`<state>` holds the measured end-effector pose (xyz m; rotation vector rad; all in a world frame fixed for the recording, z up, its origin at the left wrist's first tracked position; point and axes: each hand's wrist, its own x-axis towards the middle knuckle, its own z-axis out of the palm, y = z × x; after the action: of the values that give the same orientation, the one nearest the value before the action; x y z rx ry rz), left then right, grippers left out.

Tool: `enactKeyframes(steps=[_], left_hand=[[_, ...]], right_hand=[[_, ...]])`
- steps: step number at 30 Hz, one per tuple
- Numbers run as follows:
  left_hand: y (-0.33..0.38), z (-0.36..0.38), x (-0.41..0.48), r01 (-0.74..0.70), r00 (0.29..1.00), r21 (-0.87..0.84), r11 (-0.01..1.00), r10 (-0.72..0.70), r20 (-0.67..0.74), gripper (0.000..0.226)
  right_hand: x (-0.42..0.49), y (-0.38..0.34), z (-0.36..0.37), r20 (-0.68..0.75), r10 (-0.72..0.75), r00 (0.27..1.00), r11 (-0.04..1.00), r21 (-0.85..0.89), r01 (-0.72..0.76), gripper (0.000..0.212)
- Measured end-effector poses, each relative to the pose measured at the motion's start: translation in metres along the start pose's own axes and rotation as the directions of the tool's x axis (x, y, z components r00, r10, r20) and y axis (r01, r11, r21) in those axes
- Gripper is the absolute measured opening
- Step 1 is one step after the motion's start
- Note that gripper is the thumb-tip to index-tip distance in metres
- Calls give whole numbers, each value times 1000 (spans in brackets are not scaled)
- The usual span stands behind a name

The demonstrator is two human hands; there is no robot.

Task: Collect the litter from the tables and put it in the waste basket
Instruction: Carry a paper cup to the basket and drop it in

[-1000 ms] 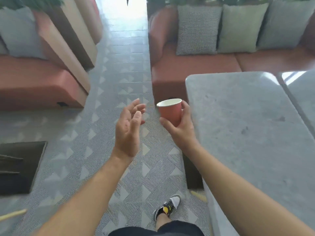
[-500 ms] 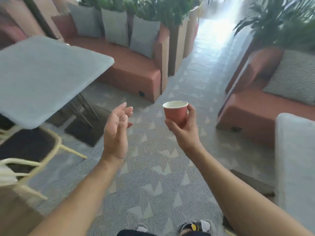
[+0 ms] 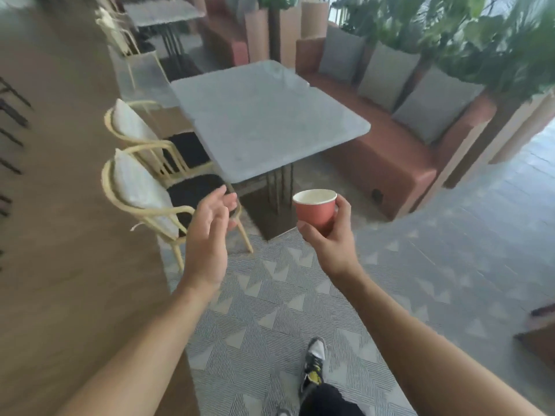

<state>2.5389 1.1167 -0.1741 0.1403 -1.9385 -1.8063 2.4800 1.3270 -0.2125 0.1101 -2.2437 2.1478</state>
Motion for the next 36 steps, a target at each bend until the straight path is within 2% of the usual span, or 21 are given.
enactKeyframes(steps=[7, 10, 13, 19, 25, 32, 36], left_hand=[[-17, -95, 47, 6, 966, 30, 1000, 2, -260, 56], [-28, -128, 77, 24, 935, 57, 998, -2, -355, 49], [-39, -157, 109, 36, 905, 81, 996, 2, -426, 40], [-53, -206, 154, 88, 818, 119, 989, -3, -576, 50], [-57, -262, 178, 126, 738, 165, 978, 19, -675, 42], [-80, -346, 211, 141, 671, 177, 974, 38, -741, 34], [-99, -414, 240, 137, 656, 163, 977, 34, -754, 31]], right_hand=[[61, 3, 124, 227, -19, 974, 999, 34, 12, 74], [94, 7, 181, 316, -26, 948, 999, 38, 15, 75], [132, 9, 238, 392, -29, 919, 999, 47, 12, 66], [192, -1, 344, 535, -56, 843, 998, 50, 35, 71], [210, -15, 429, 668, -49, 742, 996, 91, -16, 76], [221, -16, 532, 719, -67, 692, 993, 118, -27, 82], [221, -10, 612, 751, -54, 659, 992, 116, -51, 74]])
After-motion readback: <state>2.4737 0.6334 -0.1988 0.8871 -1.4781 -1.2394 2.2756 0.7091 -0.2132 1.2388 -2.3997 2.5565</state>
